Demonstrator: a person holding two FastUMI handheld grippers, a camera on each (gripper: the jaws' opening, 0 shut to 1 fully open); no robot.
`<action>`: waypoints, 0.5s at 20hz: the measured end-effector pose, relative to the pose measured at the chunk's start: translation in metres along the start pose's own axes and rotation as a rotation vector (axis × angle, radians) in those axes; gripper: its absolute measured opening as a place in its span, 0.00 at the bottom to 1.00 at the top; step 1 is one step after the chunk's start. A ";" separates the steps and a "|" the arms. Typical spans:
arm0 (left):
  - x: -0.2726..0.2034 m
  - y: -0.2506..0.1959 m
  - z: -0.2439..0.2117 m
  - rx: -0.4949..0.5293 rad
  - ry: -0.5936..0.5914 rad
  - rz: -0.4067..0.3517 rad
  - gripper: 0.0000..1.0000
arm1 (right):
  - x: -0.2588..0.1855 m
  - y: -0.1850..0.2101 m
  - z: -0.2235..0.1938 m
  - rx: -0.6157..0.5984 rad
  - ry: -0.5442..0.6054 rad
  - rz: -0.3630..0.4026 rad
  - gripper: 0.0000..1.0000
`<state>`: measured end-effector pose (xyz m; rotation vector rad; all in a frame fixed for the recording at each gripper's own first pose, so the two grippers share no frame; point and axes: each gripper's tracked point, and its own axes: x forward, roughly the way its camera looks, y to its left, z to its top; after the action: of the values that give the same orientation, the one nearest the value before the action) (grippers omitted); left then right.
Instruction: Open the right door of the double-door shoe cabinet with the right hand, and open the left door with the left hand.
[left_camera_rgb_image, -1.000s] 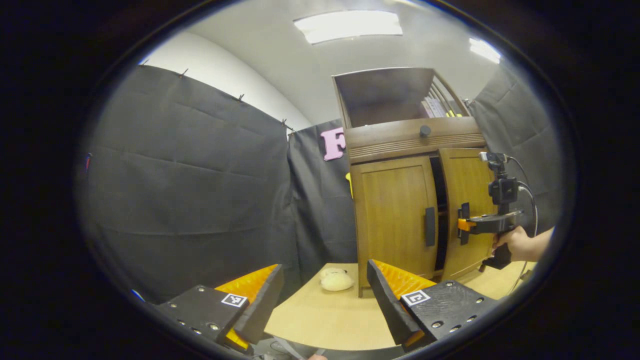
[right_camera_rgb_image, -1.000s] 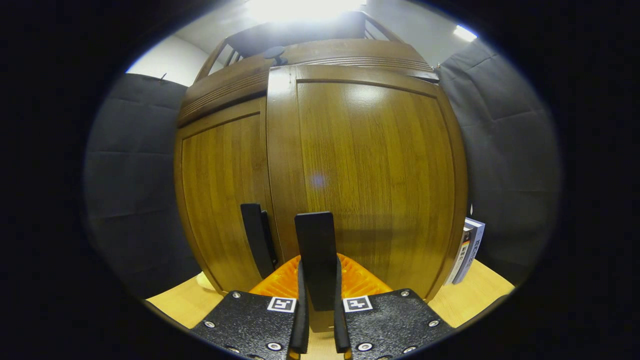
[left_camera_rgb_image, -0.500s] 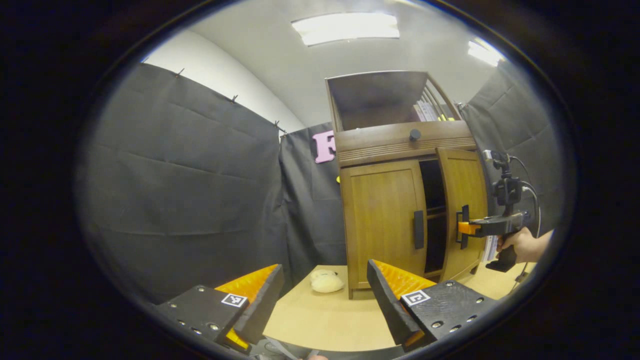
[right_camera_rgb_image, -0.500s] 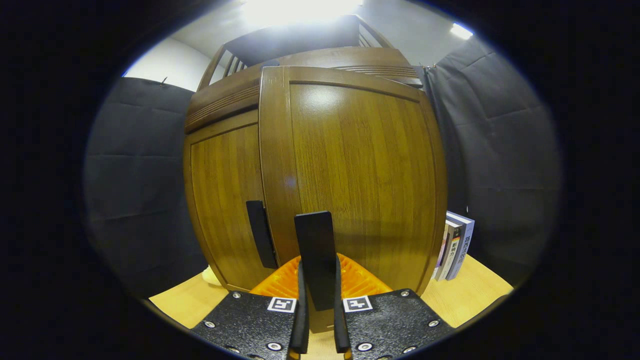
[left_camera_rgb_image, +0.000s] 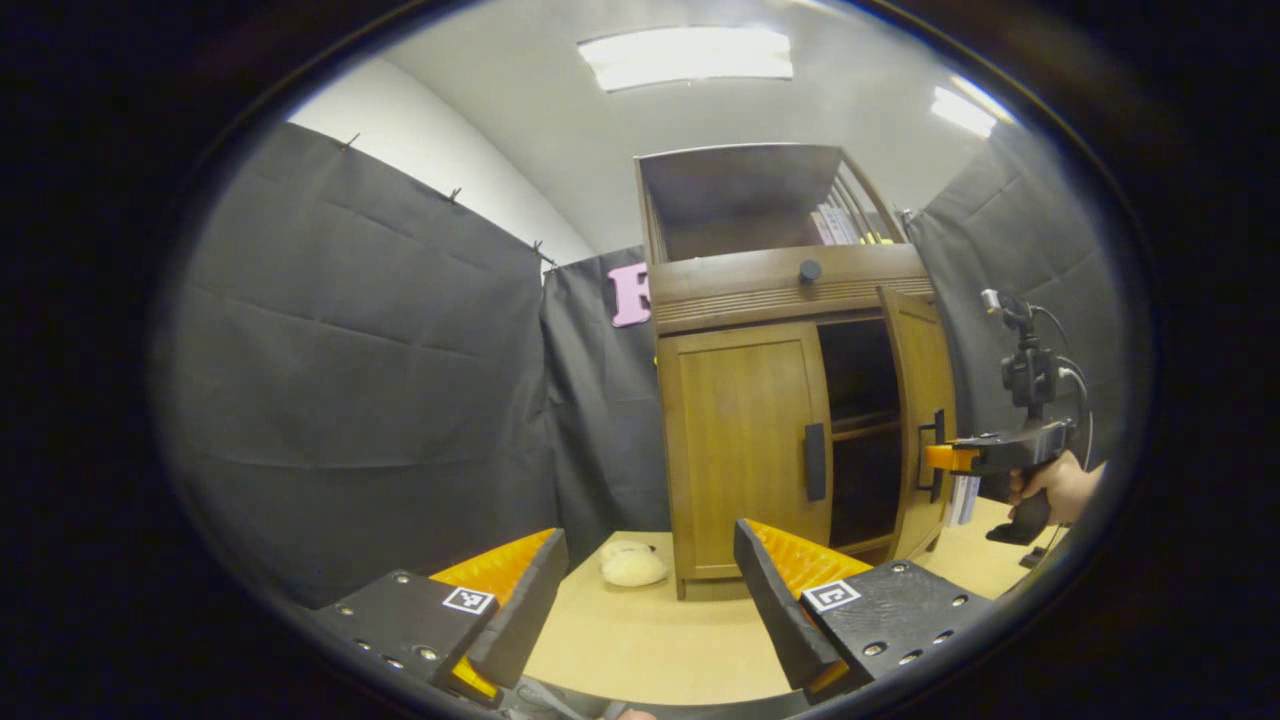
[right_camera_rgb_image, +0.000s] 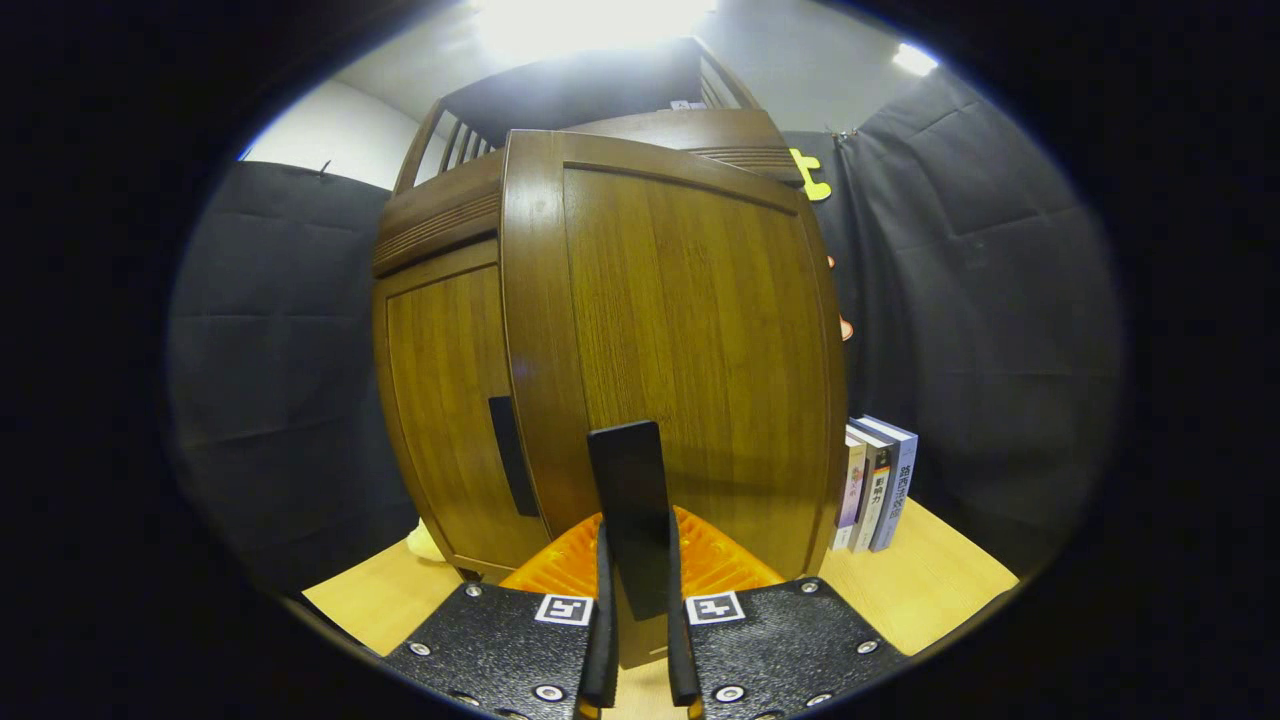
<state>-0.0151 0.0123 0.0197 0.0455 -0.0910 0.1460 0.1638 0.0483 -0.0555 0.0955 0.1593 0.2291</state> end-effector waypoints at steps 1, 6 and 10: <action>0.001 -0.001 0.000 -0.001 0.003 -0.008 0.95 | -0.004 -0.003 0.000 0.002 0.001 -0.003 0.20; 0.002 -0.004 -0.001 0.004 0.007 -0.039 1.00 | -0.029 -0.024 0.000 0.015 -0.004 -0.047 0.19; 0.004 -0.006 0.001 -0.011 0.009 -0.074 0.95 | -0.042 -0.039 0.001 0.007 -0.010 -0.061 0.17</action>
<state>-0.0105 0.0064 0.0208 0.0366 -0.0806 0.0718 0.1318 0.0003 -0.0528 0.0989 0.1524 0.1667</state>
